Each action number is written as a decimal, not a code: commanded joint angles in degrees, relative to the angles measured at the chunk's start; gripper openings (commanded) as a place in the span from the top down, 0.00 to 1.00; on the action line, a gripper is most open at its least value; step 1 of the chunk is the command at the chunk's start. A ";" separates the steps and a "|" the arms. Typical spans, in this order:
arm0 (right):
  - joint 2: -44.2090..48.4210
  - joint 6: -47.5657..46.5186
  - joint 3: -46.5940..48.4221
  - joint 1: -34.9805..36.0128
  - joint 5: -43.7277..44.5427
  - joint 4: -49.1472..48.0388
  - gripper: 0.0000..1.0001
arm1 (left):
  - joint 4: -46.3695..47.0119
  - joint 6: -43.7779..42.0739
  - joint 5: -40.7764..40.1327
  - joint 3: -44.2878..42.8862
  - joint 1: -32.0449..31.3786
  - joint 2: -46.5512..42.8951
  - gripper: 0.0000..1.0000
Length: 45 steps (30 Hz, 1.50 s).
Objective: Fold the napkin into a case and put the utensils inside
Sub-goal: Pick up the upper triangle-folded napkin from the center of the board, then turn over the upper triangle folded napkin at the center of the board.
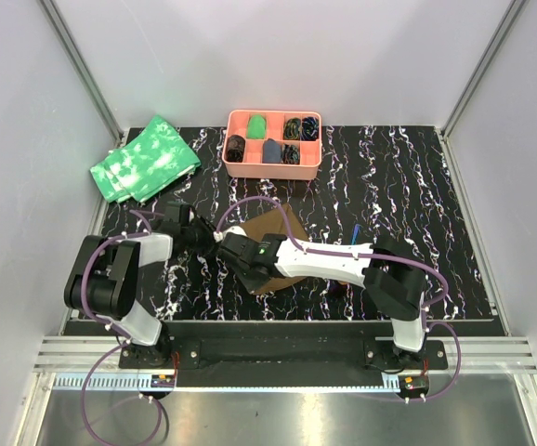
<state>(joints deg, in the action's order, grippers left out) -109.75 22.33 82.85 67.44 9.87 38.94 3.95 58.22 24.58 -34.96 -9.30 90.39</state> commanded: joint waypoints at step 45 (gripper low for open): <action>-12.59 42.37 -34.73 -9.69 -55.66 -94.22 1.00 | -8.09 -20.09 -17.63 -20.22 -3.33 1.60 1.00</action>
<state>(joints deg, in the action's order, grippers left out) -125.75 65.73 56.10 57.49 -38.17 -46.68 -26.26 33.06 12.62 -51.16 -7.29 88.25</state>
